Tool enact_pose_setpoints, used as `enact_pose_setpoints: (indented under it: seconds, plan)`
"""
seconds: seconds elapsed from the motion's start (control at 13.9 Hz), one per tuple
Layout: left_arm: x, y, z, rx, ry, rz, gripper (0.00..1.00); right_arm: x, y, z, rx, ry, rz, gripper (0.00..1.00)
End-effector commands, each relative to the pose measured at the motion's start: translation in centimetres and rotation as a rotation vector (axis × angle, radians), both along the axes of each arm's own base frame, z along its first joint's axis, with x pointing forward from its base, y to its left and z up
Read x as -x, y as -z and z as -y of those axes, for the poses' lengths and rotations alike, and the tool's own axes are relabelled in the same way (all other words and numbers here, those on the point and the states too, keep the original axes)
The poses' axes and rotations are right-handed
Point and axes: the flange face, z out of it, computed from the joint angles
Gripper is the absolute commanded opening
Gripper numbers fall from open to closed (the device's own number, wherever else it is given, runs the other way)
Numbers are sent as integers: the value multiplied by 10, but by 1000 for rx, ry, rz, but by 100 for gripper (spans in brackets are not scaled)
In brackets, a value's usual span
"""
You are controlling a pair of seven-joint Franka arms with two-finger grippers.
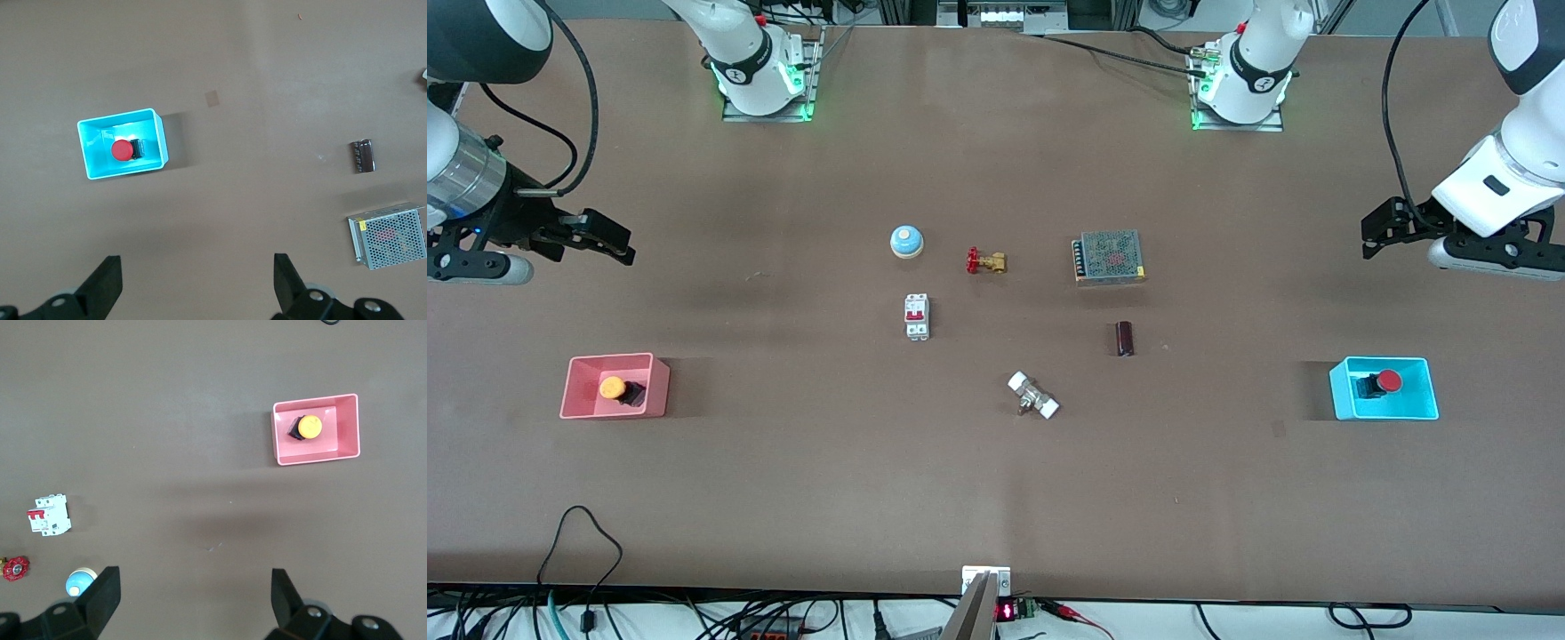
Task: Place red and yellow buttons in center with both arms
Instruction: 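Move the right gripper to the pink bin while the left gripper reaches the cyan bin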
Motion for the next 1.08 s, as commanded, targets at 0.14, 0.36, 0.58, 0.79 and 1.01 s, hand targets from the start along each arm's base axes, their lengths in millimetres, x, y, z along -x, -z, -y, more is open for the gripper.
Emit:
enact_pose_setpoints:
  seconds: [0.14,0.36,0.58,0.79,1.01]
  plan:
    - [-3,-6,-2,-17,9,-6,100,-2,-5,0,-9,-5,5,100]
    - [-3,-6,-2,-17,9,-6,100,-3,-4,2,-12,-1,5,100]
    - [-3,-6,-2,-17,10,-6,100,-3,-2,2,-12,2,2,100]
    - [-3,-6,-1,-16,5,-6,100,-14,23,5,-9,-47,-33,100]
    - [-6,2,-2,-10,6,-20,100,-26,51,17,-14,-59,-64,100]
